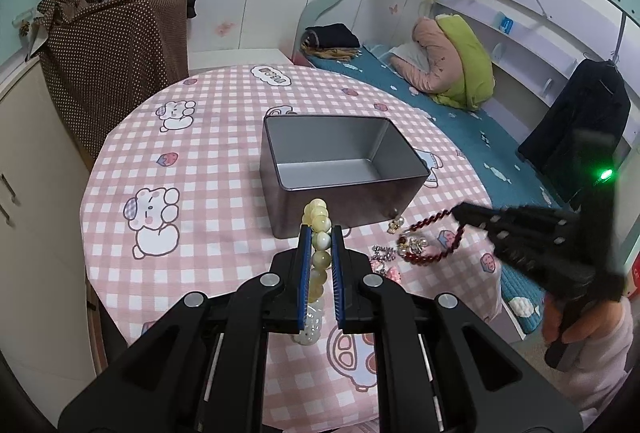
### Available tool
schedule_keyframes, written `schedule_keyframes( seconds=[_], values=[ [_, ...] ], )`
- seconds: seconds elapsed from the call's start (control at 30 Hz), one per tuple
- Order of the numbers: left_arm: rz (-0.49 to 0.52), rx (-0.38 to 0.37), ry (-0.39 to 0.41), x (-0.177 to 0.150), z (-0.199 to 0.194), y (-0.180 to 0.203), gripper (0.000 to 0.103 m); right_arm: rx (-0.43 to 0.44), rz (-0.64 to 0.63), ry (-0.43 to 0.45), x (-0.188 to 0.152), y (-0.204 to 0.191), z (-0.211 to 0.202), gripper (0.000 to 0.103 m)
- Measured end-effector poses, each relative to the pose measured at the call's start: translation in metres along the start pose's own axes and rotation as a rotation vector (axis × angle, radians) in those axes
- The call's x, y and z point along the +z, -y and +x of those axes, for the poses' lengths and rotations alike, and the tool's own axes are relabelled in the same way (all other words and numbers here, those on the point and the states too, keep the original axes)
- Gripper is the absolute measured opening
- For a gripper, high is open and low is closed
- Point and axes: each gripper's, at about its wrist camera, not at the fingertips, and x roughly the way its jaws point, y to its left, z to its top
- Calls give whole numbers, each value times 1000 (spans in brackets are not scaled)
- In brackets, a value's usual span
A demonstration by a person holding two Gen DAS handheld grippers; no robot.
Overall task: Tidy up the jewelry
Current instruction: 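Lift the red bracelet with the right gripper while the left holds the yellow bracelet, then lower both bracelets into the grey box and open both grippers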
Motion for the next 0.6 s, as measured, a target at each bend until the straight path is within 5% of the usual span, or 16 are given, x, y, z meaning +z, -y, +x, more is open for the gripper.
schedule_keyframes(
  seconds=[0.6],
  values=[
    [46, 7, 124, 40, -27, 28, 10, 128, -27, 248, 55, -20, -65, 7]
  ],
)
